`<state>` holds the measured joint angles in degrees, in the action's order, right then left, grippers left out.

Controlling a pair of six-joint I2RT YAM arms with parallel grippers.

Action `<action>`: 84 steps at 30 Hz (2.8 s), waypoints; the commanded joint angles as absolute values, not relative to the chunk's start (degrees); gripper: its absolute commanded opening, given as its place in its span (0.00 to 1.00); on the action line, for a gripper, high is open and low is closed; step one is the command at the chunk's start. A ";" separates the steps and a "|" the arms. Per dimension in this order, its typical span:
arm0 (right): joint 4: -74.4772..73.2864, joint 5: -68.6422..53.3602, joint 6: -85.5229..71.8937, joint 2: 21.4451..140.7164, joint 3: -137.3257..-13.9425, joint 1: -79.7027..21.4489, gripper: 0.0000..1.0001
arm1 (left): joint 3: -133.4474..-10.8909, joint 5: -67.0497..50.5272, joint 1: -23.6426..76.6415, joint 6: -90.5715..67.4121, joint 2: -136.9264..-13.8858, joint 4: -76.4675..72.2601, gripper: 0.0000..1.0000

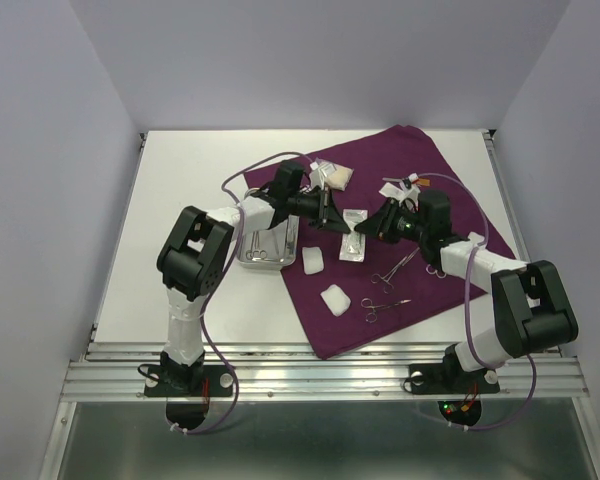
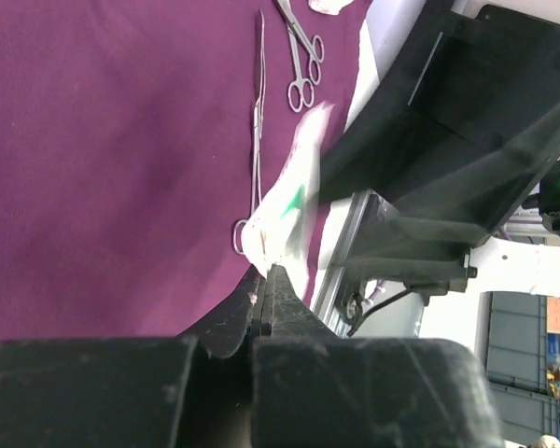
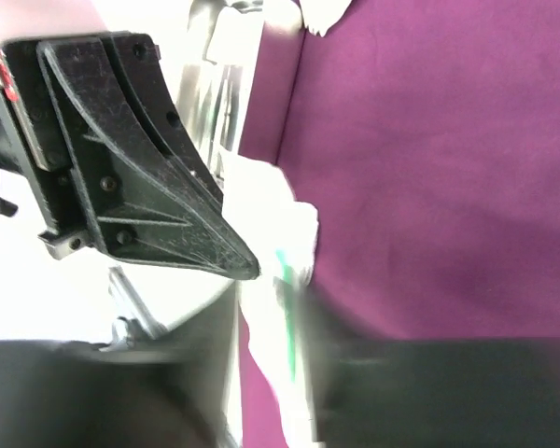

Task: Prepare the surgical pack
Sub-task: Place the medical item in the container, then pick up the medical item from the surgical kit.

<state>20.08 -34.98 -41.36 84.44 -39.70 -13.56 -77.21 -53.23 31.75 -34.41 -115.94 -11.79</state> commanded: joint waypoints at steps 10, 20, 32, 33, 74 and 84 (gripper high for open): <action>9.86 -17.95 -37.62 74.63 -42.27 -11.25 1.00 | -73.57 -38.34 23.38 -37.61 -103.82 -6.33 0.00; 0.18 -11.34 -34.63 70.05 -44.91 -11.25 1.00 | -64.52 -6.18 20.74 -58.87 -90.71 -2.64 0.00; -2.72 -13.01 -34.19 69.61 -45.97 -11.25 1.00 | -58.01 11.24 20.30 -78.83 -88.94 -6.33 0.00; -2.72 -13.09 -34.19 69.61 -46.05 -11.25 1.00 | -57.92 11.77 20.30 -79.45 -89.12 -6.50 0.00; -15.46 0.78 -31.29 69.52 -48.69 -9.94 1.00 | -62.58 13.27 24.43 -63.39 -88.34 -9.59 0.66; -28.38 8.60 -34.89 75.23 -48.25 -10.97 0.66 | -70.58 15.30 29.70 -44.04 -87.71 -0.09 0.68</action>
